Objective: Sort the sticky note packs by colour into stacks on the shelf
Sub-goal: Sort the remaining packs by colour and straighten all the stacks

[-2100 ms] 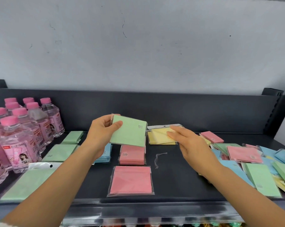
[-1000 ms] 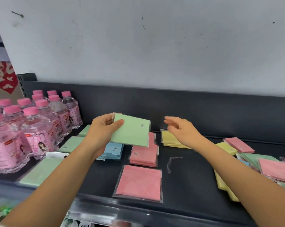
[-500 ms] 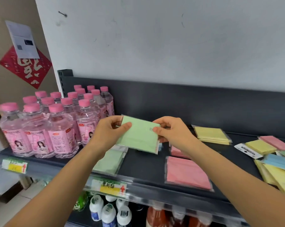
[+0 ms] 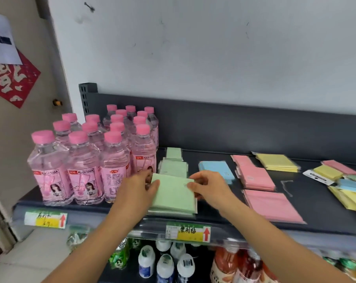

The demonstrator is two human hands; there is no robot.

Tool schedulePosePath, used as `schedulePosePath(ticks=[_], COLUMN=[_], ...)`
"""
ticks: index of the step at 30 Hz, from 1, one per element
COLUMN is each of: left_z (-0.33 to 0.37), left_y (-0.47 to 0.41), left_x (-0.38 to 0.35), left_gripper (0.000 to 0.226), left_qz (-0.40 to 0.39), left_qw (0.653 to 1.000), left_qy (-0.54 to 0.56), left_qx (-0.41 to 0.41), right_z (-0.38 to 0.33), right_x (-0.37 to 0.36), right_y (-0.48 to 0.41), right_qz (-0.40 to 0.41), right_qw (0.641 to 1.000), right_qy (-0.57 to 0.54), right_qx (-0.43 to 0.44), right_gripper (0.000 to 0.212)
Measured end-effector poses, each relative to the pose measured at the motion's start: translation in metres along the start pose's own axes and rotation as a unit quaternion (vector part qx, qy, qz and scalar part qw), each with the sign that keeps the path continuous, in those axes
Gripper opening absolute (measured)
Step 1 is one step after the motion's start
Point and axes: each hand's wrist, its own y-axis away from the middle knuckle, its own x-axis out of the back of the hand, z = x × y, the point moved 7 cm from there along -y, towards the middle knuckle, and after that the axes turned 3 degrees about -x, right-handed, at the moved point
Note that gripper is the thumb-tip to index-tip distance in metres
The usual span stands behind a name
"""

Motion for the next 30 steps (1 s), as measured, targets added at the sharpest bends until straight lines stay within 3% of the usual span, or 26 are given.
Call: schedulePosePath(ticks=[3, 6, 11, 16, 20, 25, 30], left_z=[0.003, 0.004, 0.016, 0.038, 0.037, 0.033, 0.026], left_y=[0.006, 0.008, 0.01, 0.015, 0.013, 0.012, 0.018], left_x=[-0.009, -0.01, -0.006, -0.009, -0.029, -0.033, -0.032], left_gripper=[0.026, 0.032, 0.028, 0.029, 0.039, 0.045, 0.057], left_qz=[-0.026, -0.026, -0.01, -0.015, -0.098, -0.142, -0.202], left_qw=[0.988, 0.975, 0.959, 0.958, 0.953, 0.953, 0.955], left_qy=[-0.141, -0.211, -0.262, -0.233, -0.224, -0.2, -0.134], left_qx=[-0.049, -0.065, -0.11, -0.163, -0.177, -0.18, -0.174], right_z=[0.006, 0.001, -0.003, -0.012, -0.01, -0.009, -0.01], right_x=[-0.005, -0.005, 0.002, 0.019, 0.012, -0.005, -0.015], right_y=[0.003, 0.009, 0.017, 0.024, 0.026, 0.025, 0.016], right_qz=[0.022, 0.054, 0.085, 0.128, 0.06, -0.013, -0.088], right_qw=[0.998, 0.988, 0.98, 0.974, 0.976, 0.974, 0.964], right_qy=[0.065, 0.135, 0.164, 0.155, 0.183, 0.2, 0.248], right_qx=[0.013, 0.055, 0.074, 0.102, 0.103, 0.101, 0.042], right_gripper=[0.018, 0.024, 0.027, 0.021, 0.032, 0.046, 0.062])
